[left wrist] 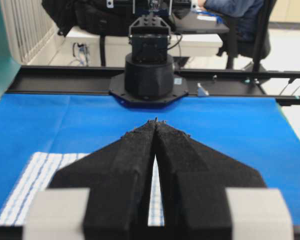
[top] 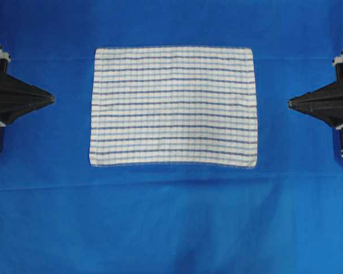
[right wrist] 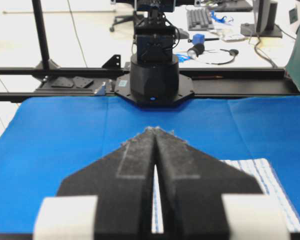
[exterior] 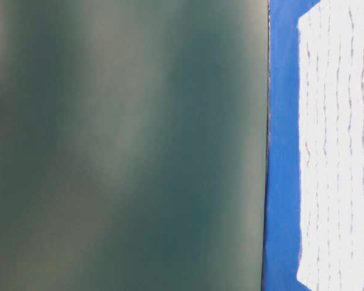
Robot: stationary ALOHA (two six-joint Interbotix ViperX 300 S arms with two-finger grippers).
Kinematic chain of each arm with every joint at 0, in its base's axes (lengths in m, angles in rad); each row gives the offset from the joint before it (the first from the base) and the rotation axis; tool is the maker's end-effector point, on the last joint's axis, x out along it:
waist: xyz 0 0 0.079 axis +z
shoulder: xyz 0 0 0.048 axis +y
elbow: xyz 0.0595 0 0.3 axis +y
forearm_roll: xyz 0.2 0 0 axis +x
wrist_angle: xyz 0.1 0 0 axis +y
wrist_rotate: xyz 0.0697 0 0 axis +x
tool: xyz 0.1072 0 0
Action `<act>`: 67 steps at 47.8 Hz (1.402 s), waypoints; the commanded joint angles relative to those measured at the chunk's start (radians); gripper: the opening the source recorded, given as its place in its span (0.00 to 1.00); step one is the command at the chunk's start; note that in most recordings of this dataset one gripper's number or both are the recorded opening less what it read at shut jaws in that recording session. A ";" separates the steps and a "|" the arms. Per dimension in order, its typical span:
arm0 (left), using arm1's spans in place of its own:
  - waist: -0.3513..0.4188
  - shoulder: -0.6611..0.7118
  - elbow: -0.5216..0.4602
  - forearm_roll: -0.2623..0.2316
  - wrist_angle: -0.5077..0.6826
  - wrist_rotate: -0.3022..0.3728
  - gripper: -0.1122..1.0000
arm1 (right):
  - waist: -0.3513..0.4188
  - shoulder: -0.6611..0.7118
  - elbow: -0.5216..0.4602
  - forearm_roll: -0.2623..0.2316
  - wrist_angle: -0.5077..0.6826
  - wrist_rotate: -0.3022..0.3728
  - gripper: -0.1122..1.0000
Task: Fold the blue towel.
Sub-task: 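Move both grippers to the towel's far corners and grasp them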
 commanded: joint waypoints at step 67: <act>0.568 0.988 -0.107 -0.026 -0.218 -0.020 0.87 | -0.589 0.914 -0.212 0.000 0.089 0.048 0.61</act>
